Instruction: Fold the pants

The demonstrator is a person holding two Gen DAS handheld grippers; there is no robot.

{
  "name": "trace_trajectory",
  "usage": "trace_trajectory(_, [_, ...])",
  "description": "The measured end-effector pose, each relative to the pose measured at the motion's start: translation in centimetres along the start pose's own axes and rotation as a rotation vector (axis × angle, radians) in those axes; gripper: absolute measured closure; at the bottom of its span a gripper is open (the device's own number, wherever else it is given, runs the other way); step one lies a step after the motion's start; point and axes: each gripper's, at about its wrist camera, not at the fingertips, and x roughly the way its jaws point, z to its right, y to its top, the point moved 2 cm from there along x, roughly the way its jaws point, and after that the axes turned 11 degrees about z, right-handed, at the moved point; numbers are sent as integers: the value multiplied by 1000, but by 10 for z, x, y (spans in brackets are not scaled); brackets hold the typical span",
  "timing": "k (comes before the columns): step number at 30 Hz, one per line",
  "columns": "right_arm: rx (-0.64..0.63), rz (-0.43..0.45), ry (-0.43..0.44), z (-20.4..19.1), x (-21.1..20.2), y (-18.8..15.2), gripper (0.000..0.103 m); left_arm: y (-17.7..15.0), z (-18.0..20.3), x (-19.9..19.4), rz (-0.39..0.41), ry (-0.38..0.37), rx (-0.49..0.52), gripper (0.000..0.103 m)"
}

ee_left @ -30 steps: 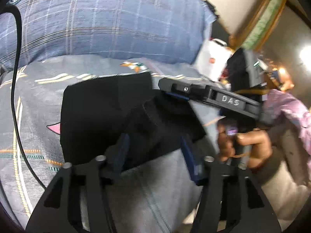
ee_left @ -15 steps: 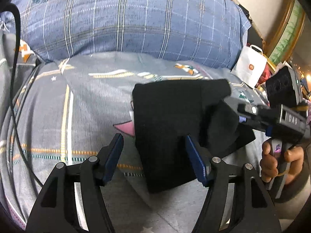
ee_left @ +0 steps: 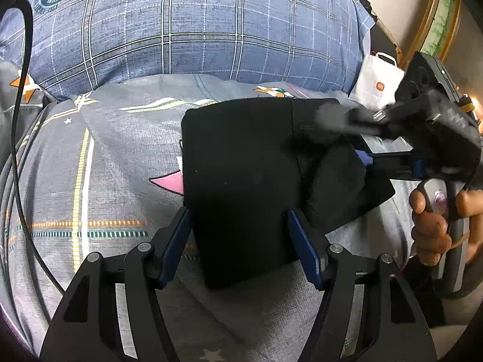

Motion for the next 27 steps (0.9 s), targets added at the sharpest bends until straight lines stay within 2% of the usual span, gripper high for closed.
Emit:
trace_trajectory(3, [-69, -18, -96, 1, 7, -8, 65, -2, -4, -1, -10, -8, -22, 37])
trace_trajectory(4, [-91, -7, -107, 0, 5, -10, 73, -2, -6, -2, -11, -13, -33, 37])
trace_trajectory(7, [-160, 18, -107, -6, -7, -17, 84, -3, -13, -4, -16, -20, -67, 37])
trace_trajectory(13, [-188, 93, -15, -28, -27, -14, 89, 11, 0, -10, 3, -32, -55, 37])
trace_trajectory(18, [-226, 181, -16, -35, -60, 1, 90, 44, 18, -17, 52, -93, -60, 37])
trace_trajectory(22, [-209, 264, -84, -13, -96, 13, 90, 65, 34, -3, 54, -138, -74, 36])
trace_trajectory(27, [-175, 313, -209, 29, -124, 19, 92, 65, 70, 36, -26, -186, -42, 36])
